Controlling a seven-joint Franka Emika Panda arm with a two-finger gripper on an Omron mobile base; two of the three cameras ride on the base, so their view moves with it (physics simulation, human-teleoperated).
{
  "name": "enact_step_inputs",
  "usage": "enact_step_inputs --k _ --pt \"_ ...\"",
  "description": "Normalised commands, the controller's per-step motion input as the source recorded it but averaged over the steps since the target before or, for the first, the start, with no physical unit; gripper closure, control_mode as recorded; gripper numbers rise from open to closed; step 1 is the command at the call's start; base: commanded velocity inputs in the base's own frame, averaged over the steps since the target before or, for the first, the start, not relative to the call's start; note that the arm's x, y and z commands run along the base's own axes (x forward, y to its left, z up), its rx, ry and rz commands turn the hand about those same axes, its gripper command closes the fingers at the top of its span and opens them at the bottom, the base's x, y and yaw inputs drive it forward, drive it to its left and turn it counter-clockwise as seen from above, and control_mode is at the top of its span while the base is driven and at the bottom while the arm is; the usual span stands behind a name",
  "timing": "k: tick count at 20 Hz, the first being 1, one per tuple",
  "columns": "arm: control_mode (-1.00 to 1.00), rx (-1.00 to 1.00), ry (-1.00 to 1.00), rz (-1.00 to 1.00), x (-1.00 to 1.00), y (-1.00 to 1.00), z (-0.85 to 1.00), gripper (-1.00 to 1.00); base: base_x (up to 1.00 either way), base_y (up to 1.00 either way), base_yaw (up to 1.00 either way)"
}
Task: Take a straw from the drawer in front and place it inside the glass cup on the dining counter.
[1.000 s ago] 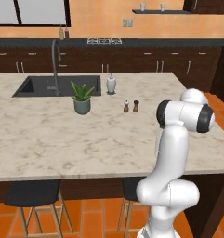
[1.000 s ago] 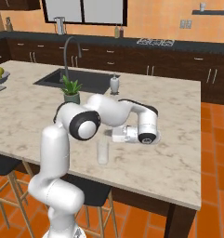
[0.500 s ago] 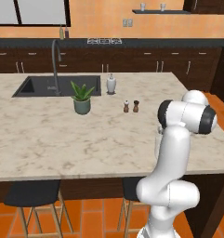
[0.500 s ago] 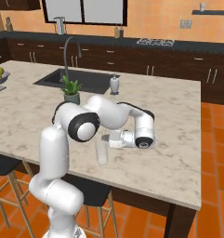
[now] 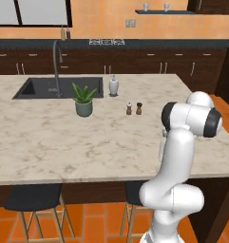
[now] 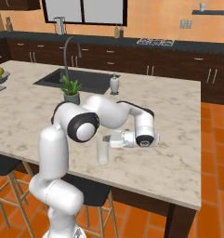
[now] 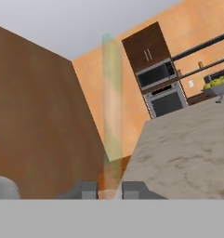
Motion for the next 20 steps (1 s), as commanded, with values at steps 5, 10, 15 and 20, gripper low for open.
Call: enact_step_inputs --k 5,10,15,20 --pt "-1.0 -0.08 0.0 0.0 -0.02 0.0 -0.03 -1.0 0.0 0.0 0.0" --pt "-1.0 -0.09 -0.05 0.0 -0.2 0.0 0.01 -1.0 0.0 0.0 0.0" --pt "-1.0 -0.07 -0.12 0.0 -0.32 0.0 0.26 -1.0 0.0 0.0 0.0" --pt "-1.0 -0.04 -0.13 0.0 -0.17 0.0 0.41 -1.0 0.0 0.0 0.0"
